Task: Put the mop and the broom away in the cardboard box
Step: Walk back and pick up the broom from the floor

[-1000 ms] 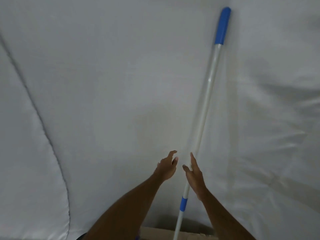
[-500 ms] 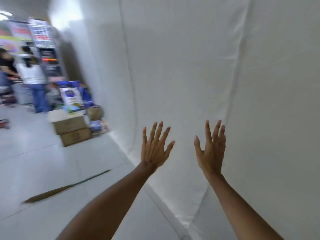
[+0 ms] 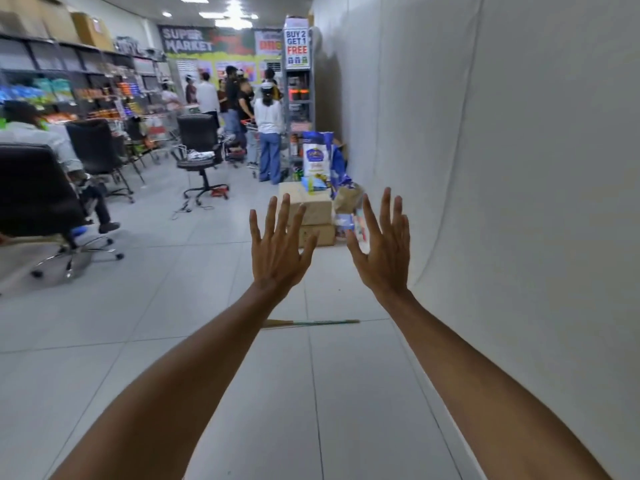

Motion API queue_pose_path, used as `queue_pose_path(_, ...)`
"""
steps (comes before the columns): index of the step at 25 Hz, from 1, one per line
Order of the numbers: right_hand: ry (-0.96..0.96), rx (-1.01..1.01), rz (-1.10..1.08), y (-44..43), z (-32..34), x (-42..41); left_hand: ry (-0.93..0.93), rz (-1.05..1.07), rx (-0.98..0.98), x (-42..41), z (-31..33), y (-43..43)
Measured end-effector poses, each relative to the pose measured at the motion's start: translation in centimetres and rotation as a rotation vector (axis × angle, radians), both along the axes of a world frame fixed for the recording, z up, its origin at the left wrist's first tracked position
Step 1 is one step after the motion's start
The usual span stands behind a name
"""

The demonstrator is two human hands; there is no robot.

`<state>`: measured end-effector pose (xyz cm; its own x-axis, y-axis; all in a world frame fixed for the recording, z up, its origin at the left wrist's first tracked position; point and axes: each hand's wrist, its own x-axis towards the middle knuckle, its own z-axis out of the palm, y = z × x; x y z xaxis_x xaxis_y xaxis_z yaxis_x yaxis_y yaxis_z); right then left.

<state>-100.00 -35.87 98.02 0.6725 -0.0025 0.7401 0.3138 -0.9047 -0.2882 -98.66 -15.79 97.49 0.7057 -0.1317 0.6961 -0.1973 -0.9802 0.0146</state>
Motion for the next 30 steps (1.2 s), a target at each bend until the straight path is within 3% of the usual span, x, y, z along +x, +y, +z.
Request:
queue_pose_path(9, 0.116, 0.011, 0.155, 5.3, -3.5, 27.4, 0.108, 0.150, -0.007, 23.7, -2.6, 5.5)
queue_pose_path(17, 0.310, -0.042, 0.169, 7.3, -14.0, 49.8, 0.294, 0.202, -0.033, 45.0, -13.3, 10.2)
queue_pose_path(22, 0.480, -0.069, 0.159, 8.4, -23.7, 67.7, 0.541, 0.180, -0.057, 63.2, -24.2, 13.4)
queue_pose_path(25, 0.702, -0.030, 0.109, 8.9, -32.3, 78.4, 0.748, 0.160, -0.105, 75.1, -33.4, 14.7)
queue_pose_path(30, 1.003, -0.082, 0.062, 8.5, -55.1, 90.1, 1.100, 0.180, -0.136, 88.5, -58.9, 14.3)
